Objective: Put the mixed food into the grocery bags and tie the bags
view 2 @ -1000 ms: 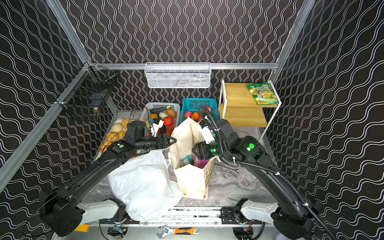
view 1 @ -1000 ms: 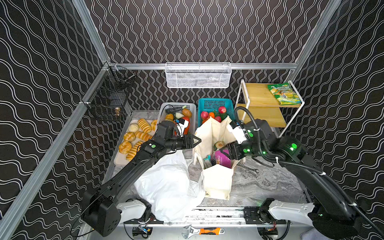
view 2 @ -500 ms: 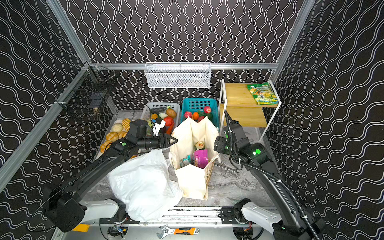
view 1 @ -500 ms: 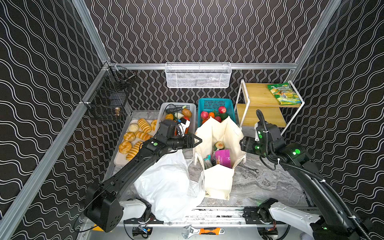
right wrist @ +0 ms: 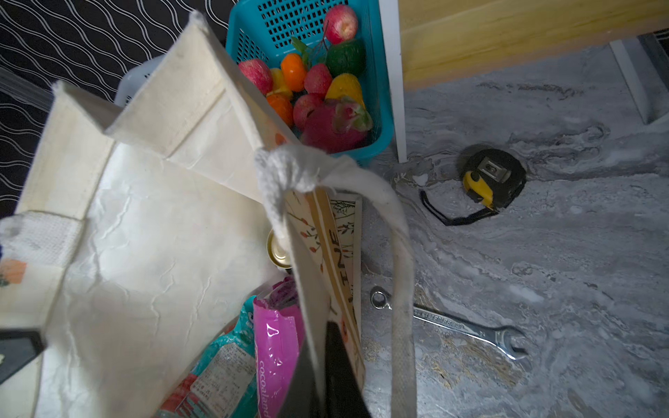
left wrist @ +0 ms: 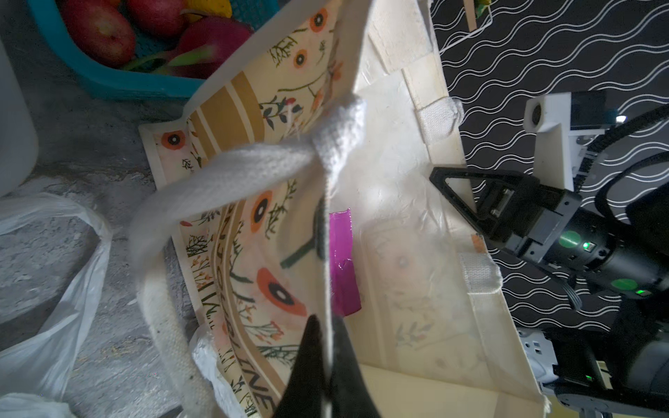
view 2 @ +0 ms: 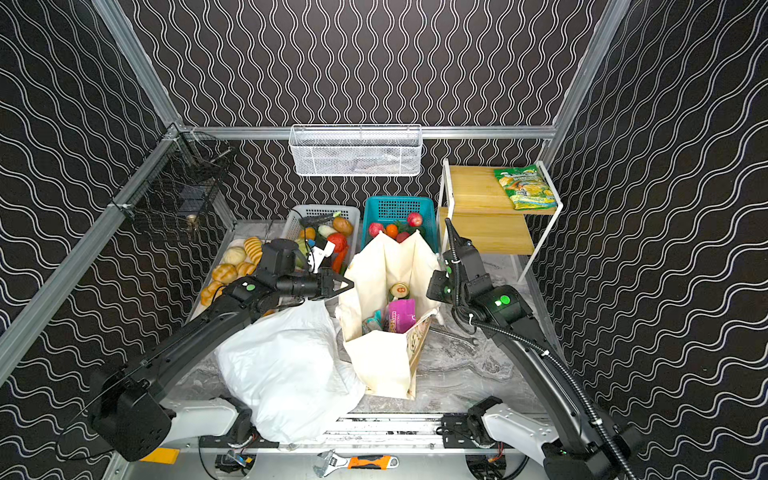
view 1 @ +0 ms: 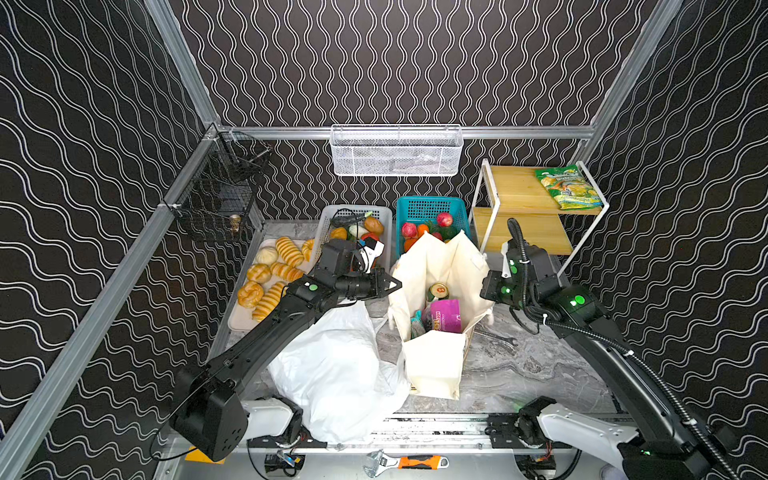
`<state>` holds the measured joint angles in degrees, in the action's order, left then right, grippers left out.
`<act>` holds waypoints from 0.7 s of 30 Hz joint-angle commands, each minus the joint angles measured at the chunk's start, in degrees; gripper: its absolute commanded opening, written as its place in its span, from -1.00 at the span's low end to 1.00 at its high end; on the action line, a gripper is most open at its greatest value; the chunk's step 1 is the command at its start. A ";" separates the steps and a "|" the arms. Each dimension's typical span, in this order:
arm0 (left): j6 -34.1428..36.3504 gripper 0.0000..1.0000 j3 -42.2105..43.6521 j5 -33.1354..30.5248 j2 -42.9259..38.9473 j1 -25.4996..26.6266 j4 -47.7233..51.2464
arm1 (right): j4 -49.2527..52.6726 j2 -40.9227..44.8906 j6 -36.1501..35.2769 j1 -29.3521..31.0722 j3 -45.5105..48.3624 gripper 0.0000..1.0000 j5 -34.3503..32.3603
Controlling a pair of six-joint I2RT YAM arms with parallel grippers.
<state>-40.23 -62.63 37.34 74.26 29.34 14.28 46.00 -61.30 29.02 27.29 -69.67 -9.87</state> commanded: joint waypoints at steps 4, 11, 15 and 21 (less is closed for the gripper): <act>0.41 -1.00 -2.88 2.17 -1.95 0.34 -2.14 | -2.62 1.95 -0.63 0.05 -2.75 -1.00 -8.05; -1.43 -1.00 -8.72 4.15 -1.09 2.57 -0.26 | -1.51 4.74 -4.53 -0.11 -4.52 -1.00 -14.22; -1.75 -1.00 -11.90 3.07 0.57 7.06 -0.42 | -0.32 5.55 -6.78 -1.59 -5.74 -1.00 -19.77; -2.75 -1.00 -16.53 -1.48 4.41 13.92 -1.83 | -6.08 9.34 -12.35 -8.09 -3.56 -1.00 -25.17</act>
<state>-42.06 -77.41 36.73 77.84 41.56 19.05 48.88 -53.34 20.49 21.06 -73.89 -26.74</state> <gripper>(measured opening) 0.058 0.056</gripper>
